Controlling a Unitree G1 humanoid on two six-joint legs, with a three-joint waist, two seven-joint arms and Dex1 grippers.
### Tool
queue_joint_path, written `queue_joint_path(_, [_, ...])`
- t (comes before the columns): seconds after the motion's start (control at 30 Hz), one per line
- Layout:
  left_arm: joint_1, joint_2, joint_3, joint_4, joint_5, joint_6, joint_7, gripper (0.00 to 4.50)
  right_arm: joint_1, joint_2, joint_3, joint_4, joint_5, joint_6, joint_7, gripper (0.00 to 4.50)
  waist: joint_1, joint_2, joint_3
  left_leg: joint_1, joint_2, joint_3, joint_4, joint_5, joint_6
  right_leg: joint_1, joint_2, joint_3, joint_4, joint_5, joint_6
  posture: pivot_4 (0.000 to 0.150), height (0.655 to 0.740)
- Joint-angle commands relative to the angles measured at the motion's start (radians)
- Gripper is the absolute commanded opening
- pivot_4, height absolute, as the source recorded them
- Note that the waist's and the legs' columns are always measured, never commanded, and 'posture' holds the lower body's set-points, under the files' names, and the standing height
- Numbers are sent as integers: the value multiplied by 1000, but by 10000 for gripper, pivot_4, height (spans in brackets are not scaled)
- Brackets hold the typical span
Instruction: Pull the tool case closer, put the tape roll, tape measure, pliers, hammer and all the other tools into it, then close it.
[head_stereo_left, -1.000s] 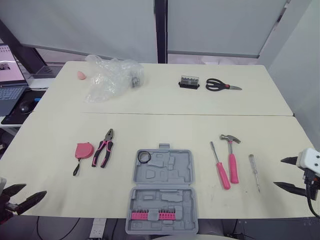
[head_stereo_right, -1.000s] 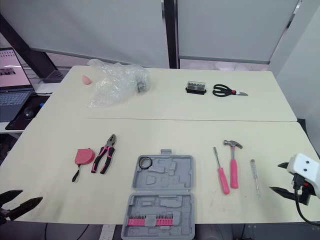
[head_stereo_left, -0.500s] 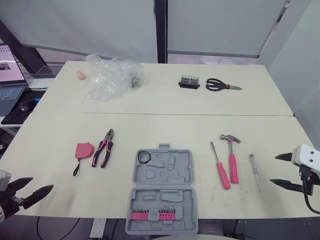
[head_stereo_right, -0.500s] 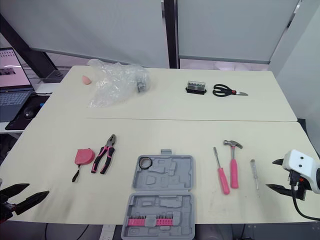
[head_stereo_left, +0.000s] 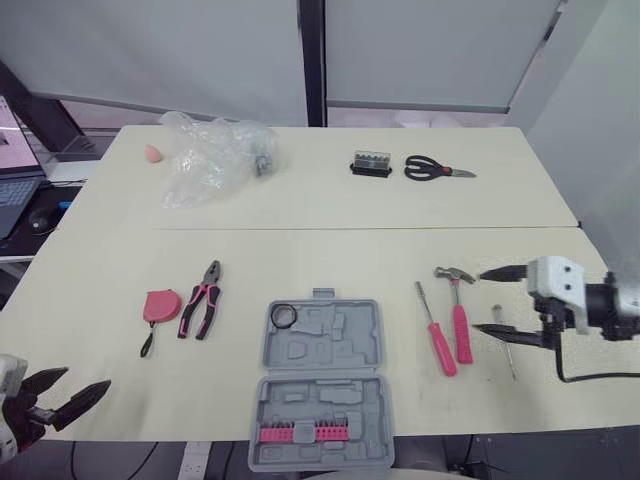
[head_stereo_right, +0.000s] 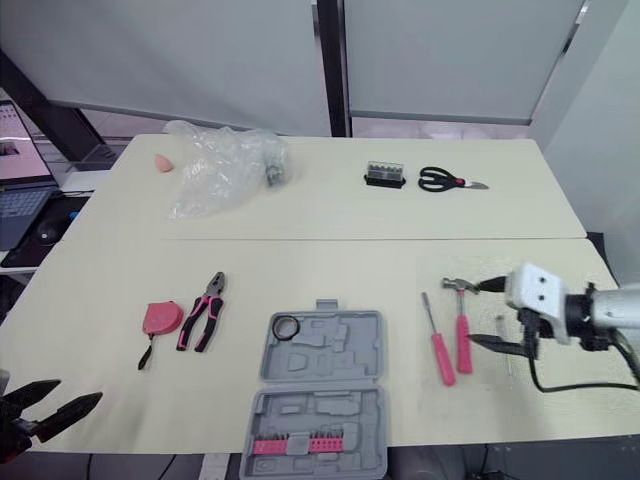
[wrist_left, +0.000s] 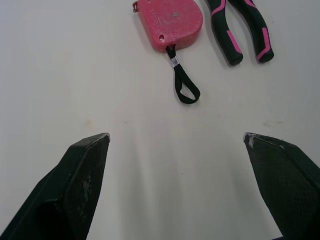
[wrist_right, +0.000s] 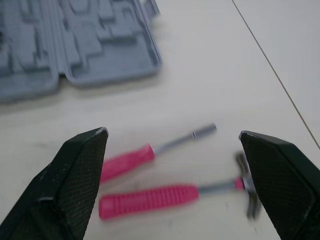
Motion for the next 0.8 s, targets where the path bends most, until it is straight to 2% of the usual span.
queue_joint_path(0.03, [18,-37,49,-76,-28,13,47,44638,-145,62,65,-87,108,123,-28,45000,0,-1,0,0,0,0,0,0,0,0,0,0,0,0,0,1500,7400])
queue_joint_path(0.27, [-63,-137,28,-161,-66,52,190,44638,-286,144,156,-93,141,189,-38,45000,22,-1,-1,-1,-1,-2,1,0,0,0,-1,-2,0,0,0,1500,7400])
queue_joint_path(0.4, [-128,-185,-24,-174,-52,52,260,35897,-302,168,178,-97,143,203,-47,45000,20,-2,-1,0,-1,-2,1,0,0,0,-1,-2,1,0,0,1500,7400])
queue_joint_path(0.8, [-373,-234,-196,-32,77,1,449,35897,-309,198,197,-122,157,250,-75,45000,19,-2,-1,-1,-1,-2,2,0,0,0,0,-2,1,0,0,1500,7400])
